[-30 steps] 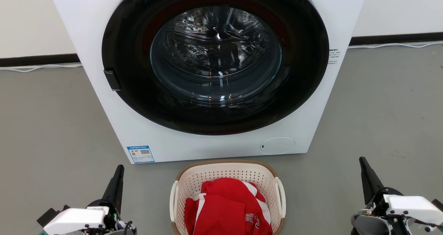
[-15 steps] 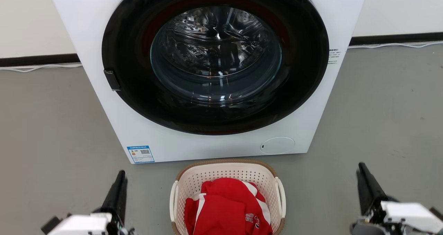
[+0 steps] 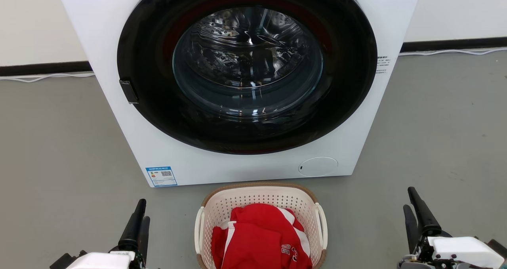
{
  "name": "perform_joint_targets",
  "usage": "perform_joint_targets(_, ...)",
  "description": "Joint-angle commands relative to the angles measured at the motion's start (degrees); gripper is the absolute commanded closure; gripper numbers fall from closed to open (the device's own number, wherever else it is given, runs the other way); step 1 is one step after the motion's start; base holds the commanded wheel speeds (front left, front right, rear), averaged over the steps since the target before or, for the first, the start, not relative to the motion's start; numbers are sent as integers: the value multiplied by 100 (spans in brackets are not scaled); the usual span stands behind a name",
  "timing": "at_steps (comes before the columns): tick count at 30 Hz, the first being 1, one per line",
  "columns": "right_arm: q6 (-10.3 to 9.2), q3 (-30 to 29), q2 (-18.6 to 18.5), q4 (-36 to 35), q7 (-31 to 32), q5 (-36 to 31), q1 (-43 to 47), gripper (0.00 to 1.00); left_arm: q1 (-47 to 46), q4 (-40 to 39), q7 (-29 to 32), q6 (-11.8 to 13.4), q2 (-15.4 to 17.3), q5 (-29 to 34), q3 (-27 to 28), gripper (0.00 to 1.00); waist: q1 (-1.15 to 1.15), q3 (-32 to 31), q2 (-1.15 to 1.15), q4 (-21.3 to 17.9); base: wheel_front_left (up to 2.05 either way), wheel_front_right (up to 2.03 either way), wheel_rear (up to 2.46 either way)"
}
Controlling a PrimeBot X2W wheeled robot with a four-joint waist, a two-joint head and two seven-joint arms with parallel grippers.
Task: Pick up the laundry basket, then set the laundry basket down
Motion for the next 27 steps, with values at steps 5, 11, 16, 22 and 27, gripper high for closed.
perform_joint_targets(5, 8, 46, -90, -257, -164, -655, -135, 0, -164, -121, -118, 17, 52, 446, 12, 0, -2, 2, 0, 6, 0, 0, 0)
perform_joint_targets(11, 10, 136, -98, -309, -265, -1410, -108, 0, -159, -116, -221, 41, 39, 923, 22, 0, -2, -1, 0, 13, 0, 0, 0)
perform_joint_targets(16, 12, 168, -84, -335, -348, -1939, -91, 0, -143, -113, -306, 83, 39, 1417, 6, 0, -2, -6, 0, 12, 0, 0, 0)
perform_joint_targets(22, 14, 248, -85, -342, -449, -2497, -90, 0, -123, -86, -408, 86, 42, 1979, 0, 0, -2, -9, 0, 7, 0, 0, 0)
perform_joint_targets(27, 16, 295, -98, -325, -534, -2900, -88, 0, -123, -80, -494, 89, 45, 2354, 21, 0, -2, -12, 0, 14, 0, 0, 0)
